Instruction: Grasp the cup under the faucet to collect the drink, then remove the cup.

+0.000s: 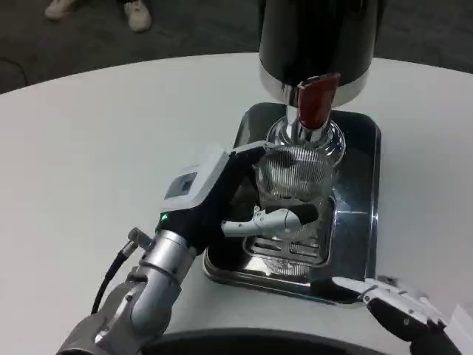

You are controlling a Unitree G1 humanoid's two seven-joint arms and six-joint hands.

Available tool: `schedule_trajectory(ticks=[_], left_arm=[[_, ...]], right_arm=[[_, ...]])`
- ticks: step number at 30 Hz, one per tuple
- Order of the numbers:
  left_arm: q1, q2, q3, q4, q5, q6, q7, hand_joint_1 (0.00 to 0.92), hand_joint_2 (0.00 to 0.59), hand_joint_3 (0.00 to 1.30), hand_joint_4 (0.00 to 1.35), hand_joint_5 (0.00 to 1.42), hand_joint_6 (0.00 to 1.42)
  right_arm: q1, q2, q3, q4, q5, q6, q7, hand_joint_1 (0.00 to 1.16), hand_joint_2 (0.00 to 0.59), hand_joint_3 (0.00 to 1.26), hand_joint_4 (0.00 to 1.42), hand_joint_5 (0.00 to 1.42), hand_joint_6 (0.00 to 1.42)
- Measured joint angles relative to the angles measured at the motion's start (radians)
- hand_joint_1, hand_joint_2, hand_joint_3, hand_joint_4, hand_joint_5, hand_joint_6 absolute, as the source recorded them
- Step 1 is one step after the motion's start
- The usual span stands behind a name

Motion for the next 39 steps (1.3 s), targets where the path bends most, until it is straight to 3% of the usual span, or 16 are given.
schedule_trajectory(ticks=[5, 15, 24, 39], left_arm=[[0.004, 0.0, 0.0, -0.003, 0.0, 0.0, -0.009, 0.2, 0.0, 0.35, 0.24, 0.45, 0.46], [0.014, 0.002, 0.0, -0.011, 0.0, -0.003, -0.011, 0.149, 0.0, 0.0, 0.03, 0.23, 0.26], [0.025, 0.021, 0.013, -0.024, -0.01, -0.009, -0.053, 0.076, 0.0, 0.0, 0.0, 0.01, 0.01], [0.044, 0.068, 0.057, -0.08, -0.155, -0.001, -0.325, 0.011, 0.0, 0.0, 0.0, 0.0, 0.0]], right_arm=[[0.002, 0.001, 0.0, 0.0, 0.0, 0.0, 0.0, 0.67, 0.534, 0.28, 0.26, 0.19, 0.08], [0.004, 0.002, -0.001, 0.0, 0.001, 0.0, 0.0, 0.66, 0.535, 0.28, 0.26, 0.19, 0.08], [0.004, 0.003, 0.0, 0.0, 0.001, 0.0, 0.0, 0.66, 0.535, 0.28, 0.26, 0.19, 0.09], [0.005, 0.007, 0.001, 0.0, 0.001, 0.0, 0.0, 0.66, 0.535, 0.28, 0.27, 0.19, 0.09]])
